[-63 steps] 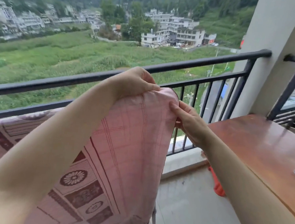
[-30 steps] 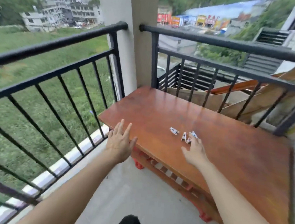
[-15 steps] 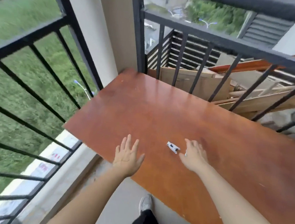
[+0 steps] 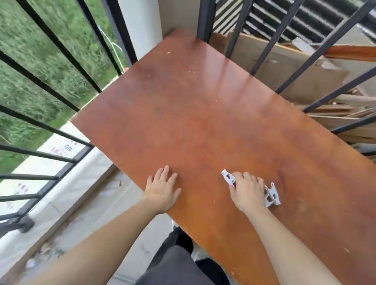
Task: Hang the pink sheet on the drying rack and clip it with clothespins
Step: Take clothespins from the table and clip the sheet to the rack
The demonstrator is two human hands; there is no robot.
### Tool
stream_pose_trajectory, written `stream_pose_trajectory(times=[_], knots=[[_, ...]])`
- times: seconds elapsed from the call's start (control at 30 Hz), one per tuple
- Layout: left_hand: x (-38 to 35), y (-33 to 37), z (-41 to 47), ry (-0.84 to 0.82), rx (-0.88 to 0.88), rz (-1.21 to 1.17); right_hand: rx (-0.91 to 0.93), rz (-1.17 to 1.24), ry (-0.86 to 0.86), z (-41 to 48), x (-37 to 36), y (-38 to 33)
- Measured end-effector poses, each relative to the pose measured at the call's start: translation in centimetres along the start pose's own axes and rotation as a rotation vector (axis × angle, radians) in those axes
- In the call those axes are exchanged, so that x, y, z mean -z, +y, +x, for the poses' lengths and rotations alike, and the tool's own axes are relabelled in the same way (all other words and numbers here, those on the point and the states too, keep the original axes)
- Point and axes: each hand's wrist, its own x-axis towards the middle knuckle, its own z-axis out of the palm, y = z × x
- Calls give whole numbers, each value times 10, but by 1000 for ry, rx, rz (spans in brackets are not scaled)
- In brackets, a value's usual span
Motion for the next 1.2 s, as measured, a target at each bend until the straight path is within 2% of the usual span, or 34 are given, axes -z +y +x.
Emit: stream_pose_trajectory(times=[0.07, 0.2, 0.43, 0.53, 0.73, 0.87, 1.0, 1.1, 1.2], knots=[[14, -8, -10, 42, 55, -33, 33, 81, 9, 2, 22, -10], [47, -32, -46, 229, 180, -116, 143, 339, 71, 5, 82, -47], [68, -96, -188, 553, 486, -227, 574, 524, 206, -17, 165, -182], [37, -110, -277, 644, 680, -258, 809, 563, 183, -62, 166, -250], [-41, -98, -456, 739, 1016, -261, 1226, 531, 2, -204, 126, -349], [-69, -77, -533, 904, 1191, -296, 1390, 529, -109, -299, 111, -377], [-85, -67, -586, 1074, 1355, -269, 1537, 517, -151, -369, 114, -398], [-87, -71, -615, 1098, 1371, -198, 1576, 585, -181, -409, 119, -408], [-76, -94, -646, 1000, 1291, 115, 1616, 606, -178, -431, 122, -415]])
